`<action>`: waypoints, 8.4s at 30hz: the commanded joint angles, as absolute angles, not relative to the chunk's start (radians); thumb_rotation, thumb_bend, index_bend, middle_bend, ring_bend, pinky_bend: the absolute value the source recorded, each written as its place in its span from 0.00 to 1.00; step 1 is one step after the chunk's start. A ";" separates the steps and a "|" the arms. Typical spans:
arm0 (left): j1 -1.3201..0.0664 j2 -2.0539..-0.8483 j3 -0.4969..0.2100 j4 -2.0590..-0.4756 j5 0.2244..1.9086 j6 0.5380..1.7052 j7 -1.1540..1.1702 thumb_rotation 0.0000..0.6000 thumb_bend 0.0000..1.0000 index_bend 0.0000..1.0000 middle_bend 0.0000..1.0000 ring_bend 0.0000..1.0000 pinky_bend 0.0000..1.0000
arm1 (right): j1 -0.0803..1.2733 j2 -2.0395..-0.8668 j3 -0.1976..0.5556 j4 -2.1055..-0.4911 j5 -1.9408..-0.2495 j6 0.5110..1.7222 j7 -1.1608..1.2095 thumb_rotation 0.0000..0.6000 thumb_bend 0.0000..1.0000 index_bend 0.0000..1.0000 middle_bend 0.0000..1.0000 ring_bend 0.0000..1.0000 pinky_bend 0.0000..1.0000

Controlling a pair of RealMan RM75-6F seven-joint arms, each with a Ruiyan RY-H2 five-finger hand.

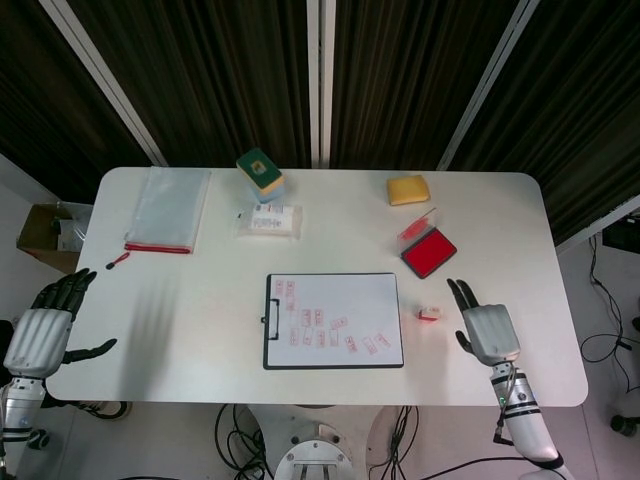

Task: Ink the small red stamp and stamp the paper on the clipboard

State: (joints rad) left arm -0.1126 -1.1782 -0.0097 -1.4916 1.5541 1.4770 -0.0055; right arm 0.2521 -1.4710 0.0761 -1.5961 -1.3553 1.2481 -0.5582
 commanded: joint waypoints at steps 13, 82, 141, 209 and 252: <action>-0.120 -1.184 -0.007 -1.465 1.546 1.455 -0.035 0.72 0.09 0.05 0.06 0.10 0.18 | 0.303 -1.622 0.101 -1.468 -1.264 1.211 -0.590 1.00 0.23 0.29 0.25 0.77 0.93; -0.115 -1.182 -0.004 -1.461 1.546 1.462 -0.038 0.72 0.09 0.05 0.06 0.10 0.18 | 0.328 -1.707 0.070 -1.319 -1.337 1.236 -0.476 1.00 0.32 0.59 0.50 0.79 0.93; -0.126 -1.186 -0.010 -1.452 1.514 1.425 -0.030 0.72 0.09 0.05 0.06 0.10 0.18 | 0.722 -1.839 0.255 -0.729 -1.160 0.811 -0.175 1.00 0.36 0.67 0.56 0.81 0.93; -0.119 -1.190 -0.001 -1.441 1.530 1.441 -0.056 0.72 0.09 0.05 0.06 0.10 0.18 | 0.572 -1.728 0.029 -1.436 -1.450 1.089 -0.378 1.00 0.36 0.71 0.62 0.81 0.93; -0.109 -1.201 -0.001 -1.384 1.533 1.451 -0.121 0.72 0.09 0.05 0.06 0.10 0.18 | 0.566 -1.827 0.056 -1.371 -1.382 1.061 -0.480 1.00 0.36 0.71 0.62 0.81 0.93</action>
